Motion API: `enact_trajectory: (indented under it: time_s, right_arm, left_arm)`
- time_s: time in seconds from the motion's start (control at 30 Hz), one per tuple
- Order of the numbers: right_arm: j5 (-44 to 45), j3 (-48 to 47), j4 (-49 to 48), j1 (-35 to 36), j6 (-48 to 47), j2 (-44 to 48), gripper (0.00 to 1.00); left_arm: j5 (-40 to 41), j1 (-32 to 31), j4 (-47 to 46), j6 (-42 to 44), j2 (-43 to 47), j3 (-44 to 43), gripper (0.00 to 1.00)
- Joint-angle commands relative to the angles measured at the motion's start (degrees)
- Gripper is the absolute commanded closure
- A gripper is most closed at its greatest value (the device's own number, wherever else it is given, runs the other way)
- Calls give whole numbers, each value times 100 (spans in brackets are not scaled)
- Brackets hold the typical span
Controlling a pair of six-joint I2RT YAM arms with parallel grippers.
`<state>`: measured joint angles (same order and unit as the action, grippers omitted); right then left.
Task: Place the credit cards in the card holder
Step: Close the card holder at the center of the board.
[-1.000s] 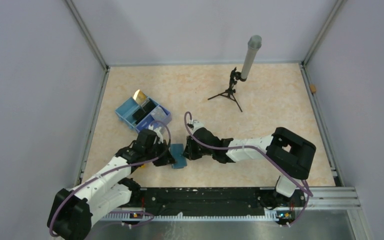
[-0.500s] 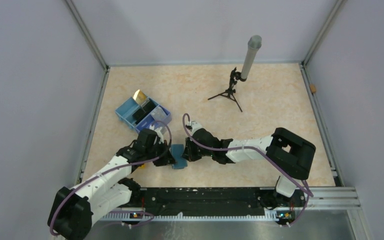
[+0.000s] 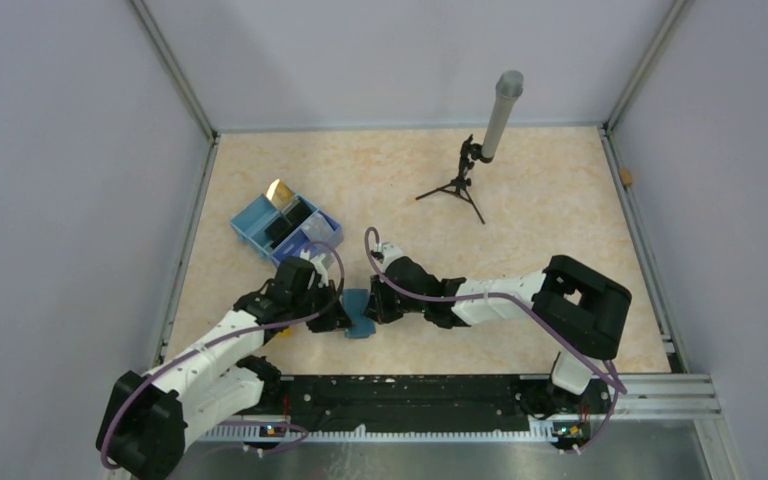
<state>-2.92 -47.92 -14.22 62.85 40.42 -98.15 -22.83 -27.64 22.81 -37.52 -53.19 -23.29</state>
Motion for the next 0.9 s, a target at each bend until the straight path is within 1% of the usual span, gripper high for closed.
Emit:
enact_trajectory:
  time_s: [0.0, 0.33, 0.6, 0.87]
  right_arm:
    - [-157, -144, -586, 94, -106, -44, 100]
    - [-161, -226, -540, 93, -119, -249, 100]
    - [56, -303, -320, 50, -112, -240, 100]
    - [-336, -349, -317, -184, -288, -350, 100]
  left_arm:
    - [-160, -10, -54, 165, -104, -54, 100]
    - [-253, -12, -99, 193, -121, -40, 100]
    - [-383, -10, -155, 226, -95, -2, 100]
    - [-741, -28, -400, 323, -79, 100, 100]
